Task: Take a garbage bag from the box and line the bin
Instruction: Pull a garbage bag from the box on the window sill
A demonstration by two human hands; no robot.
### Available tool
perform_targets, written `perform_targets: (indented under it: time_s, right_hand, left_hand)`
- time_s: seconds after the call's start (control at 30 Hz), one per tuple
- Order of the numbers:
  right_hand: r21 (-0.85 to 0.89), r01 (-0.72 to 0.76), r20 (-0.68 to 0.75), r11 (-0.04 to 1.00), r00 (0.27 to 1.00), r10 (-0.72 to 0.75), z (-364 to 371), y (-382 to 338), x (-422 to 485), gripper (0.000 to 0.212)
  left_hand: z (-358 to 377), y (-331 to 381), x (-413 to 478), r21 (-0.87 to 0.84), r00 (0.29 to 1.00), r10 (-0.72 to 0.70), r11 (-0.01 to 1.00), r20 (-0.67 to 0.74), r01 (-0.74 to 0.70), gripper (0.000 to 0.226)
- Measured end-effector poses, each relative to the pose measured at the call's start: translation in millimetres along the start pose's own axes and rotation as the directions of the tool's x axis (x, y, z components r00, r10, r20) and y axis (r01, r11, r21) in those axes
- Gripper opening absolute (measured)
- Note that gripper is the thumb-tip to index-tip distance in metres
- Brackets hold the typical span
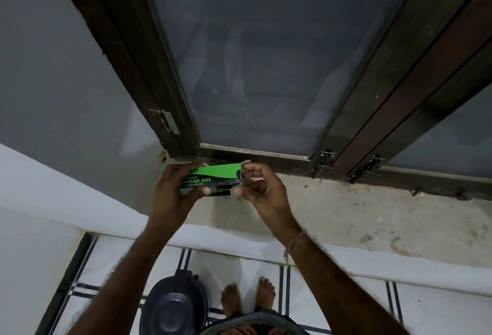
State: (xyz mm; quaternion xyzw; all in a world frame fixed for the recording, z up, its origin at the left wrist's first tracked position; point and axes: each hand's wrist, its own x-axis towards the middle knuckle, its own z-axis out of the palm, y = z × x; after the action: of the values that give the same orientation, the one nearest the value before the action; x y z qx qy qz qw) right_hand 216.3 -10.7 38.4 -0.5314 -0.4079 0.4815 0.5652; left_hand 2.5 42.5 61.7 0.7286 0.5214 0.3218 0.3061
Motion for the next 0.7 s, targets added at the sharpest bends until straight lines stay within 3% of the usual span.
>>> perform_targets:
  time_s: [0.13,0.27,0.37,0.5,0.6,0.7]
  right_hand:
    - [0.138,-0.09,0.092,0.986,0.993,0.078,-5,7,-2,0.054]
    - [0.199,-0.156,0.157,0.967,0.98,0.126,-3,13,0,0.054]
    - [0.218,-0.188,0.147,0.958,0.976,0.158,0,13,2,0.054]
    - [0.252,-0.197,0.107,0.947,0.979,0.175,1,14,4,0.047]
    - [0.196,-0.173,-0.005,0.965,0.984,0.178,-3,16,2,0.027]
    - [0.166,-0.177,-0.126,0.97,0.972,0.199,-14,20,-4,0.017]
  left_hand:
    - [-8,9,7,0.144,0.995,0.099,0.984,0.033,-0.103,0.053]
    - [-11,33,22,0.432,0.968,0.215,0.867,0.128,-0.25,0.057]
    - [-14,40,29,0.49,0.961,0.221,0.828,0.163,-0.274,0.058]
    - [-21,29,27,0.406,0.965,0.225,0.876,0.135,-0.261,0.057]
    - [-21,1,24,0.199,0.979,0.158,0.963,0.126,-0.181,0.051]
    - [-10,-30,14,0.107,0.989,0.069,0.991,0.132,-0.083,0.049]
